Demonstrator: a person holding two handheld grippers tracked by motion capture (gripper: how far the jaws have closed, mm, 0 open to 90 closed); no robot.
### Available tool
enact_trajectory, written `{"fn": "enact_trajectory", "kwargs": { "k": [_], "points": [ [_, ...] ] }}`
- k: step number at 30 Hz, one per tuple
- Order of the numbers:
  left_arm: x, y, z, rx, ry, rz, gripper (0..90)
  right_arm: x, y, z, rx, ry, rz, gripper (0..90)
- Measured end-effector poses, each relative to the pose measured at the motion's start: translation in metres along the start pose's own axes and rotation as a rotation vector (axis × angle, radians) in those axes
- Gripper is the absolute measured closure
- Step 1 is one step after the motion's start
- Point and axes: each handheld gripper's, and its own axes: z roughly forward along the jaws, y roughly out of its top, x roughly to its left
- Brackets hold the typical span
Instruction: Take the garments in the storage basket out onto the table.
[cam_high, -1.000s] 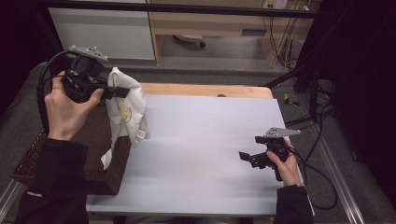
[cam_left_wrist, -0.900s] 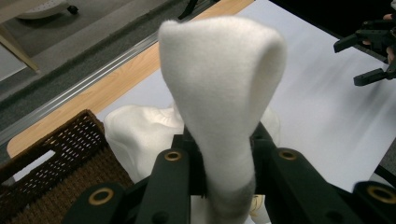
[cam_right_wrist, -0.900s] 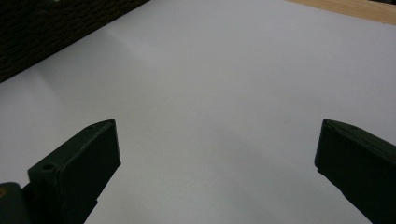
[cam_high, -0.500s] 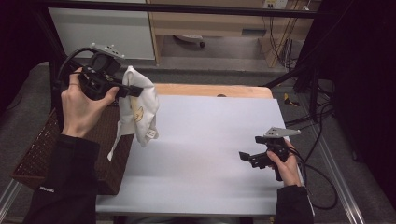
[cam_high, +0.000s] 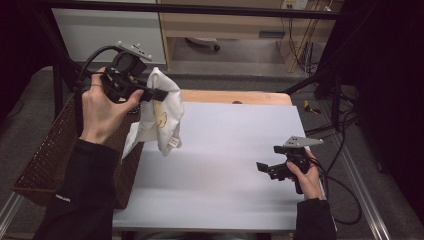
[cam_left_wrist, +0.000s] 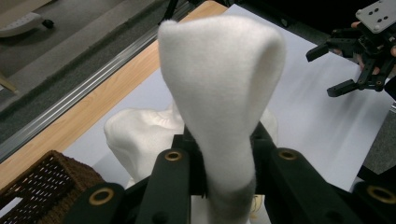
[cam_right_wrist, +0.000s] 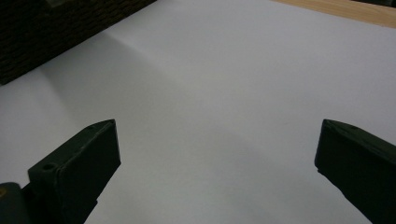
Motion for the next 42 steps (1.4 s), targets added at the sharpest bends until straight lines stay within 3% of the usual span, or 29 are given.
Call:
{"fn": "enact_trajectory", "kwargs": {
  "k": [42],
  "points": [
    [-0.056,0.066,0.075,0.035,-0.12,0.127,75.7,0.0,0.0,-0.006,-0.029,0.016,0.005,0.8]
  ]
}}
